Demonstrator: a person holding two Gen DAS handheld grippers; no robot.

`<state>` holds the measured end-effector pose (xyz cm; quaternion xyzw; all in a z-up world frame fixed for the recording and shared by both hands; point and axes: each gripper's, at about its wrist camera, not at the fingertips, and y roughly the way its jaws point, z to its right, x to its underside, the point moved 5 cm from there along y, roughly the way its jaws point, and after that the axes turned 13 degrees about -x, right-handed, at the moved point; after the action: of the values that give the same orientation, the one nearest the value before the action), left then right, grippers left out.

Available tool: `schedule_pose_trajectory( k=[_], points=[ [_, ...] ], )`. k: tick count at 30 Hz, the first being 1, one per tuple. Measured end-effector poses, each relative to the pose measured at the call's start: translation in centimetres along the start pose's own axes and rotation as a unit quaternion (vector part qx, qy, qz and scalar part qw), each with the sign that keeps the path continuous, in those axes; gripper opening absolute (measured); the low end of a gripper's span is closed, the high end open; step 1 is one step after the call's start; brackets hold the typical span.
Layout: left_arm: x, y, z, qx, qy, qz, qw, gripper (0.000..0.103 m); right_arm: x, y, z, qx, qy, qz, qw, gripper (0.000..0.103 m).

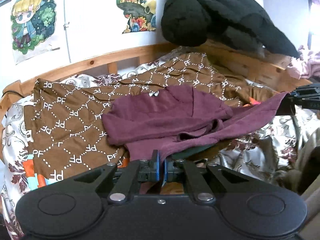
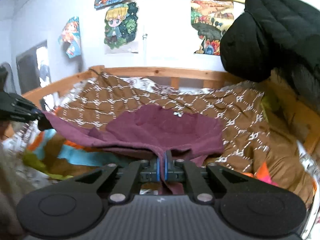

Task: Fold small clothes
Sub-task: 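Grasp the hem edge with the right gripper while the left gripper grasps the other end, then lift the held edge with both grippers and fold it over the shirt, then open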

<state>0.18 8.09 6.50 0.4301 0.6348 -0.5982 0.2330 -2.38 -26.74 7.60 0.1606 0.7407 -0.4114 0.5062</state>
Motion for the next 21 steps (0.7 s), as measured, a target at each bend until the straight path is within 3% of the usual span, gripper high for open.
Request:
schedule_pose_trajectory(
  k=[5,8,15,21],
  points=[
    [-4.1,2.0,-1.5,-0.010,-0.027,-0.002,0.9996,0.005,-2.6,0.8,1.4,0.011,-0.018,0.007,1.000,0.005],
    [-7.6,5.2,-2.2,-0.042,-0.039,-0.010,0.9983,0.005,-4.7,3.6,3.3,0.033,-0.040,0.006,0.999,0.005],
    [-13.9,16.3,-4.8,-0.108,-0.034,-0.048,0.9924,0.008,-9.7,13.3,11.2,0.053,-0.029,0.002,0.998,0.005],
    [-15.4,25.8,-6.8,-0.112,-0.049,-0.077,0.9895,0.008,-10.6,21.5,17.8,0.055,0.030,-0.021,0.998,0.005]
  ],
)
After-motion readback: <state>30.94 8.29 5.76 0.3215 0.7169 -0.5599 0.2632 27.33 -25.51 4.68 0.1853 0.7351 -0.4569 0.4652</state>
